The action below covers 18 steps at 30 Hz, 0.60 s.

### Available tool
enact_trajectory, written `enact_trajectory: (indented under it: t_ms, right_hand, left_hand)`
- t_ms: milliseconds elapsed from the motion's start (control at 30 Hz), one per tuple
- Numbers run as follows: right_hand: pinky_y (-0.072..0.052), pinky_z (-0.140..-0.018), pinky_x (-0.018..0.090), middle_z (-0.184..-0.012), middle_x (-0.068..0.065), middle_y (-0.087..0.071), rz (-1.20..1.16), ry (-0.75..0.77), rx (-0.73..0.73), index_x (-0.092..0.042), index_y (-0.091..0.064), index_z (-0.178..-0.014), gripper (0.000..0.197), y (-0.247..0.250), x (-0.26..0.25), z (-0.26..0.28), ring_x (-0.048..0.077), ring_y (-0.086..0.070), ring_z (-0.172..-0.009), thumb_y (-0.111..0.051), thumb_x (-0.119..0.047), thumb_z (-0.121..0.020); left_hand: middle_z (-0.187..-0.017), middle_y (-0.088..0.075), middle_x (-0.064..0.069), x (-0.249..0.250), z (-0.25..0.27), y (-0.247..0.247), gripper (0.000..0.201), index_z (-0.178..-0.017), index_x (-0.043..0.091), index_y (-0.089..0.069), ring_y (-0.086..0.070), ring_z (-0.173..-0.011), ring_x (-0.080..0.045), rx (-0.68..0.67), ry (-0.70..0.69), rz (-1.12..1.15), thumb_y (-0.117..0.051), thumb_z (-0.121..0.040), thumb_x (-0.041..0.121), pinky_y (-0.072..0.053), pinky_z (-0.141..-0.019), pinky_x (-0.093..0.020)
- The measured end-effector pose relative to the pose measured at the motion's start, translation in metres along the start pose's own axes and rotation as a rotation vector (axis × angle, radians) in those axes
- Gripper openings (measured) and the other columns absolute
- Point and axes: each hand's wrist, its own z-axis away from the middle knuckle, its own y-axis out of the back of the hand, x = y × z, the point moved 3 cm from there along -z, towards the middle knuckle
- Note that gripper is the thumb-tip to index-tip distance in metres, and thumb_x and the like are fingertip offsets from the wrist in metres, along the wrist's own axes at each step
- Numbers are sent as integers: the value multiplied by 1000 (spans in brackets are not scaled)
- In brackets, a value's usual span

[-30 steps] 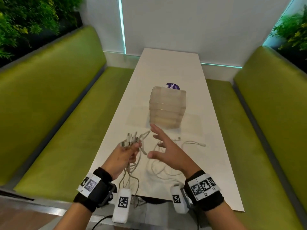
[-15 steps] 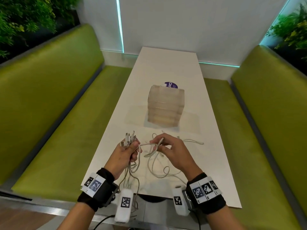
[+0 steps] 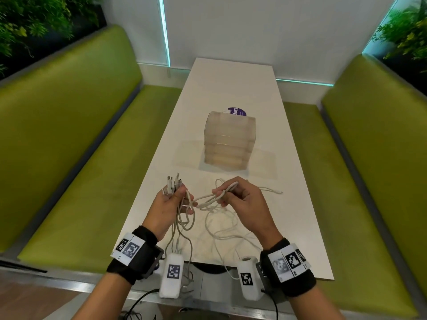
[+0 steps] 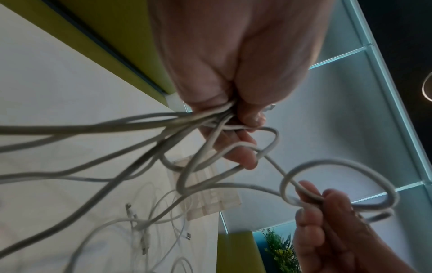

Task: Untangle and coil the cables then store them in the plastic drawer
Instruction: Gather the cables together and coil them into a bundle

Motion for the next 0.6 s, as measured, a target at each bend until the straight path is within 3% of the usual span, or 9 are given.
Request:
enact_trajectory:
  t_ms: [67,167,200,333,500,600]
  right_hand:
    - [-52,-64,29,-84,21,-70,-60,-36,13,-11,-70,-79,25,0,-3,3,24,-63,-69,-58,10,-85]
    - [-52,-59,30,-78,23,-67,-111,-83,6,8,-64,-82,4,-2,-8,10,23,-62,-63,-63,6,-85]
    - [-52,-58,30,-78,24,-67,-125,-100,1,10,-62,-82,7,-2,-8,13,23,-62,-61,-63,5,-86]
    - [-53,-56,30,-83,25,-69,-141,-229,-131,-1,-63,-78,10,-1,-3,25,27,-63,-60,-62,2,-88]
    - [-56,-58,31,-81,19,-70,-72,-406,-286,10,-54,-84,7,0,32,42,26,-65,-61,-60,7,-86]
    - [-57,-62,32,-80,14,-71,12,-471,-365,-2,-54,-84,10,-3,59,54,25,-67,-64,-61,5,-86]
  left_hand:
    - [-75,-61,-14,-1,-1,2,21,-90,-2,-55,-66,-54,-17,12,1,12,-43,-100,12,-54,-54,-26]
    - [-68,-65,-5,-4,-4,5,22,-85,2,-57,-65,-56,-18,36,0,-15,-45,-99,14,-55,-55,-30]
    - [-66,-64,-4,-5,-5,6,21,-86,2,-56,-66,-57,-17,40,3,-12,-45,-99,14,-54,-54,-30]
    - [-67,-56,-8,-7,-9,11,22,-85,0,-55,-62,-57,-17,43,-14,-45,-47,-98,16,-55,-53,-31]
    - [-58,-53,-2,-10,-15,21,18,-84,5,-52,-63,-53,-17,75,-1,-26,-46,-99,13,-57,-55,-35]
    - [-62,-50,-5,-10,-18,25,16,-86,5,-49,-66,-57,-21,100,-14,16,-44,-100,10,-58,-61,-35]
